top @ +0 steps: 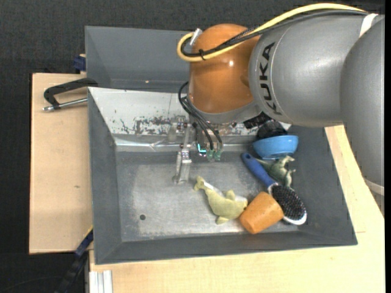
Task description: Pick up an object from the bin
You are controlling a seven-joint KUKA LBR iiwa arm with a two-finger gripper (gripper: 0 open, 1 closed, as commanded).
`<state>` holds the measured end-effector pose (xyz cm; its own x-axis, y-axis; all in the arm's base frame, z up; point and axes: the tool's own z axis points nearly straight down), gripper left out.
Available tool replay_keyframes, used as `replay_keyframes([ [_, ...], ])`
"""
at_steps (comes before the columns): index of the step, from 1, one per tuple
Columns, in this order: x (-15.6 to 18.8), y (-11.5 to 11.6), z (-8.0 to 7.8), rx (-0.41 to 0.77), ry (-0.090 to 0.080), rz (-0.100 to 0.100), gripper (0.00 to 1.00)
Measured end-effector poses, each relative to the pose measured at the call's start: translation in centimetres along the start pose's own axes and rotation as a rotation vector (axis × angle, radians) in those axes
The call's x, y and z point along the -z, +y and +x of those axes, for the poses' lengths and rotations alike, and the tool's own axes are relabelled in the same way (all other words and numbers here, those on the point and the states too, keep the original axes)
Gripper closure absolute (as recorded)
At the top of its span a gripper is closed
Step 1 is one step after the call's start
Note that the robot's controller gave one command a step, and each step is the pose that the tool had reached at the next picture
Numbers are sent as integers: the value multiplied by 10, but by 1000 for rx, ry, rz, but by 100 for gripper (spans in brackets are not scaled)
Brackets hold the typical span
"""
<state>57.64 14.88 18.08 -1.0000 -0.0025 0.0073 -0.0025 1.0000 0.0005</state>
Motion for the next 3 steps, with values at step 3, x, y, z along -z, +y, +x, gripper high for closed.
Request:
replay_keyframes([
  [3, -70, -108, 81, -59, -2, 1, 0],
])
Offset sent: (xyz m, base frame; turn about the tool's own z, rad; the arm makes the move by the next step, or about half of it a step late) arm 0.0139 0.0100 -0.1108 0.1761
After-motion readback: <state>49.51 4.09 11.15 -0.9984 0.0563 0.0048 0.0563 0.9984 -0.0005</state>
